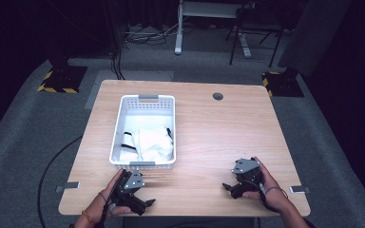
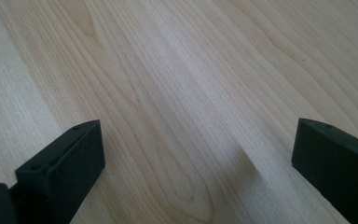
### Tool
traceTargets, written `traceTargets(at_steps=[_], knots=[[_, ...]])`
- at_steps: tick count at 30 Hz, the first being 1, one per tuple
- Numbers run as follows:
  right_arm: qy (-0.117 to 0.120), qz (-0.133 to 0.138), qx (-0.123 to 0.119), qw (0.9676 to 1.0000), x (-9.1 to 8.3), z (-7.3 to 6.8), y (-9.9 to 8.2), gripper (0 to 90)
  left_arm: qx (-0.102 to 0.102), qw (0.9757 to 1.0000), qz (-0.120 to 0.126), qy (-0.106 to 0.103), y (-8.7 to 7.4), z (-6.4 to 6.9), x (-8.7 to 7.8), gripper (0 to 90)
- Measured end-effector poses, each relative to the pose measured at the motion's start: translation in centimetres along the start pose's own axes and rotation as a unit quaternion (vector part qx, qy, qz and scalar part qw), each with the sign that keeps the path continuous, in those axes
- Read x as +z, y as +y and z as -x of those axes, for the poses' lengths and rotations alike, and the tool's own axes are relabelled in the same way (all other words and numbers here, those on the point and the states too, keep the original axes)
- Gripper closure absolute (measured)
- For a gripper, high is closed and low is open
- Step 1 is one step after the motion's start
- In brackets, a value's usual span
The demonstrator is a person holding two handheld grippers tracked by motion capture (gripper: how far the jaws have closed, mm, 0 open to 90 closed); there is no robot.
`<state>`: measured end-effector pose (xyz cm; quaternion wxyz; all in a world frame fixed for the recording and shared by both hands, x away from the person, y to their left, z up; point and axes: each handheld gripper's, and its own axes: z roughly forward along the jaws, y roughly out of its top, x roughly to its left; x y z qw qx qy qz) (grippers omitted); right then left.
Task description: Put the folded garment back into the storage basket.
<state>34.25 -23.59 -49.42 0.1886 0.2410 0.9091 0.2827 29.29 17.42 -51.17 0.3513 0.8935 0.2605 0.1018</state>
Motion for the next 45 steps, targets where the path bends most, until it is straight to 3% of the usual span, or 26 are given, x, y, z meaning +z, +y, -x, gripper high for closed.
traceTargets(at_steps=[19,30,34,39,45], knots=[[0.006,0.028,0.055,0.9981,-1.8,1.0,-3.9,2.7,-0.001,1.0,0.0,0.0,0.0,0.0,0.0,0.2],[0.008,0.051,0.12,0.9915,-2.8,2.0,-6.8,1.0,0.0,1.0,0.0,0.0,0.0,0.0,0.0,0.2],[0.009,0.051,0.133,0.9897,-3.1,2.1,-7.4,0.5,0.0,1.0,0.0,0.0,0.0,0.0,0.0,0.2],[-0.005,0.048,0.152,0.9871,-3.9,2.6,-8.5,0.4,0.001,1.0,0.0,-0.002,0.0,-0.1,0.0,0.2],[-0.012,0.048,0.159,0.986,-4.2,3.1,-9.1,0.4,0.001,1.0,0.0,-0.002,0.0,-0.1,0.0,0.2]])
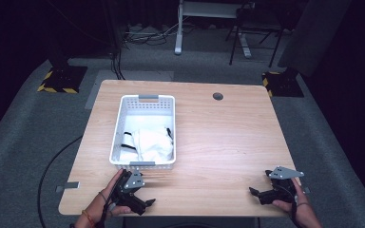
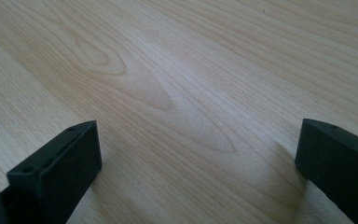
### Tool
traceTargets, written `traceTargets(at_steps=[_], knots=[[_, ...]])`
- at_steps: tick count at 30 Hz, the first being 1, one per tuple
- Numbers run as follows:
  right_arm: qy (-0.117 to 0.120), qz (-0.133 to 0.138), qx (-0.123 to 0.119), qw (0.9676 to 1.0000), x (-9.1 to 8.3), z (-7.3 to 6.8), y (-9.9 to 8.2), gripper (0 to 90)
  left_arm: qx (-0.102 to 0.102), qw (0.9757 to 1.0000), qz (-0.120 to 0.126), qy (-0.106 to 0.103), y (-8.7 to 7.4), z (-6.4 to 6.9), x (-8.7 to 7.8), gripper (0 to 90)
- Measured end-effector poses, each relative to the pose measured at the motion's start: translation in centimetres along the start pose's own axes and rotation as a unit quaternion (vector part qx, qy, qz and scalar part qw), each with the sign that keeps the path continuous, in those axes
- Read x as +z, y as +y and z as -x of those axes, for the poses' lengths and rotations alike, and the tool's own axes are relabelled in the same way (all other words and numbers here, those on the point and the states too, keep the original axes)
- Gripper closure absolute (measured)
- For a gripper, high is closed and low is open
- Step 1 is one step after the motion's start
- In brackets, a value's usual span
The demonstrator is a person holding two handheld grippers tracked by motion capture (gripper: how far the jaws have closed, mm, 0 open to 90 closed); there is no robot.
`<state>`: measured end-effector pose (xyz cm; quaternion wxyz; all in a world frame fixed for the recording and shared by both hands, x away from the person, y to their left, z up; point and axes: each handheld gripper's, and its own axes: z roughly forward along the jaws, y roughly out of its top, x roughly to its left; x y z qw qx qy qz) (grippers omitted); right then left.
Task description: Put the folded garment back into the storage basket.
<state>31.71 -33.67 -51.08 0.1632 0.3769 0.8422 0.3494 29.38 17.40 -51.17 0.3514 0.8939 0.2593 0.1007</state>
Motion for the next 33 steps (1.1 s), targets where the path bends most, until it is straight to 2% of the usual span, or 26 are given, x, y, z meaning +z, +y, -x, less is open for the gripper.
traceTargets(at_steps=[33], knots=[[-0.007,0.0,0.007,1.0,0.03,-0.06,0.02,0.3,-0.001,1.0,0.0,0.0,-0.01,0.0,0.0,0.2]])
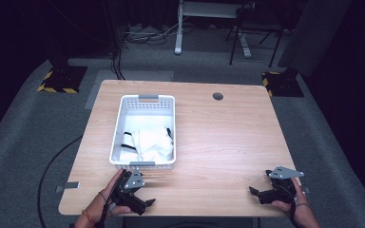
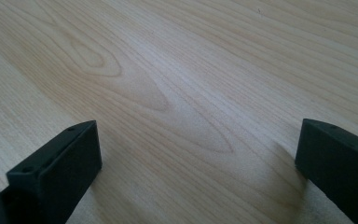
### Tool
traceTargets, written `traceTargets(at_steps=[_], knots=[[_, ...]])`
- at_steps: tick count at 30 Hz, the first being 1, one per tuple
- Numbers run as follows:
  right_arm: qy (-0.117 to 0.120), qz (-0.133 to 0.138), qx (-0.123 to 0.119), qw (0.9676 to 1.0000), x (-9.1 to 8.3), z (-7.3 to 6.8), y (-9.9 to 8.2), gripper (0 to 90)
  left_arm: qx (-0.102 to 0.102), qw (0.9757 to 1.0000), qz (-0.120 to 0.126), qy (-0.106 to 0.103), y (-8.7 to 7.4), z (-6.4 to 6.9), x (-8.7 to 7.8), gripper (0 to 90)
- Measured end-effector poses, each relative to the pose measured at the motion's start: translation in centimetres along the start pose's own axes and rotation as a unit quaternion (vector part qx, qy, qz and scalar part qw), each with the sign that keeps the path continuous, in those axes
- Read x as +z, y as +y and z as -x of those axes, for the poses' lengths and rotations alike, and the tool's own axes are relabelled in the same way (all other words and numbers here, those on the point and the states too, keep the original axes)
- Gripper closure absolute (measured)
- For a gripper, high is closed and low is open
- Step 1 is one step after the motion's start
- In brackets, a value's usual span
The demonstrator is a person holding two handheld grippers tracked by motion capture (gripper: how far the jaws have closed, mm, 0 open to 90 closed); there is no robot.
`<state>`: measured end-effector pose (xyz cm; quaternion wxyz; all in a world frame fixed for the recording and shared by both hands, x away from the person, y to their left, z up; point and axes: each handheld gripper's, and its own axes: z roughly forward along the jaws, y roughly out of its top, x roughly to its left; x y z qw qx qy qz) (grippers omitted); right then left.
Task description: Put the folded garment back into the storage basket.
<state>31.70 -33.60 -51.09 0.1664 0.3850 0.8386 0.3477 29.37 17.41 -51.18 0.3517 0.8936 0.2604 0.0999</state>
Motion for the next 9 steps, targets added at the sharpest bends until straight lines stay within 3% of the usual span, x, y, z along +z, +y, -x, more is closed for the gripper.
traceTargets(at_steps=[9], knots=[[0.001,0.0,-0.001,1.0,0.04,0.01,0.04,0.3,-0.001,1.0,0.0,0.001,-0.01,0.01,-0.02,0.2]])
